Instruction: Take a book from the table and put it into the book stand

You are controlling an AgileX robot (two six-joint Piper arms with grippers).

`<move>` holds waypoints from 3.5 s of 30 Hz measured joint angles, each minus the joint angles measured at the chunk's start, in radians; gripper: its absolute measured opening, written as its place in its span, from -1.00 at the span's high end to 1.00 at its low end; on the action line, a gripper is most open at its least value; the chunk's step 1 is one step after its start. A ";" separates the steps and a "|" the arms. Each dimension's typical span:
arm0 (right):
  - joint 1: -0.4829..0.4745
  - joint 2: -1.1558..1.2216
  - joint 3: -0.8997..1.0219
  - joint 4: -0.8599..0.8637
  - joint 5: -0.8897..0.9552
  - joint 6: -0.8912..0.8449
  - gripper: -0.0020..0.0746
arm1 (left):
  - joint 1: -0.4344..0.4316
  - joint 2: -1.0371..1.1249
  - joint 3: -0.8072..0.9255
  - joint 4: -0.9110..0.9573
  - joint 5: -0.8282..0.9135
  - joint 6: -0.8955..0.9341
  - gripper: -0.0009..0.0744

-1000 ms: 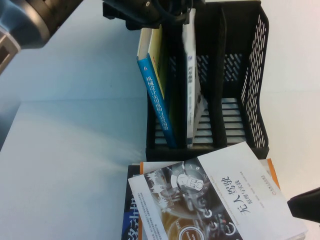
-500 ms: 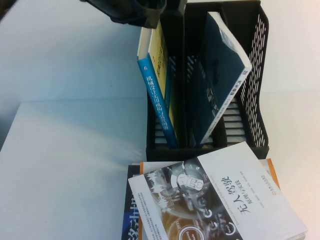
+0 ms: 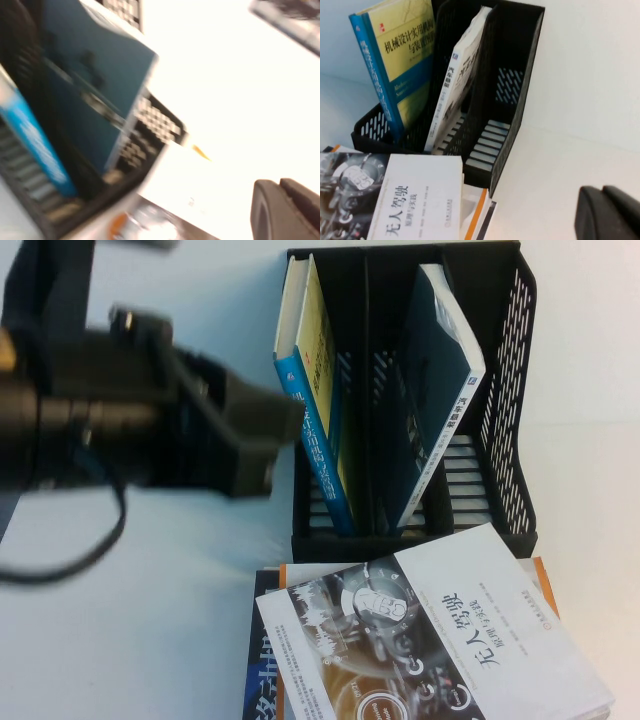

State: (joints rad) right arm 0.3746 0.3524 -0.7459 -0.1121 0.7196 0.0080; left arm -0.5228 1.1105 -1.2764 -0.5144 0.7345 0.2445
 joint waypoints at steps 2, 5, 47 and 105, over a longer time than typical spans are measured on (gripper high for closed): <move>0.000 -0.038 0.042 0.000 0.002 0.013 0.95 | 0.000 -0.088 0.168 -0.115 -0.082 0.093 0.98; 0.000 -0.071 0.110 0.002 0.006 0.022 0.95 | 0.000 -0.204 0.365 -0.244 -0.203 0.203 0.98; 0.000 -0.076 0.342 0.008 0.045 0.072 0.95 | 0.413 -0.855 0.844 -0.414 -0.373 0.400 0.98; -0.153 -0.169 0.344 0.029 0.036 0.064 0.96 | 0.430 -1.121 1.295 0.438 -0.416 -0.426 0.98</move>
State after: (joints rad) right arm 0.2215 0.1837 -0.4020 -0.0827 0.7555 0.0724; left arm -0.0930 -0.0105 0.0184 -0.0769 0.3190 -0.1819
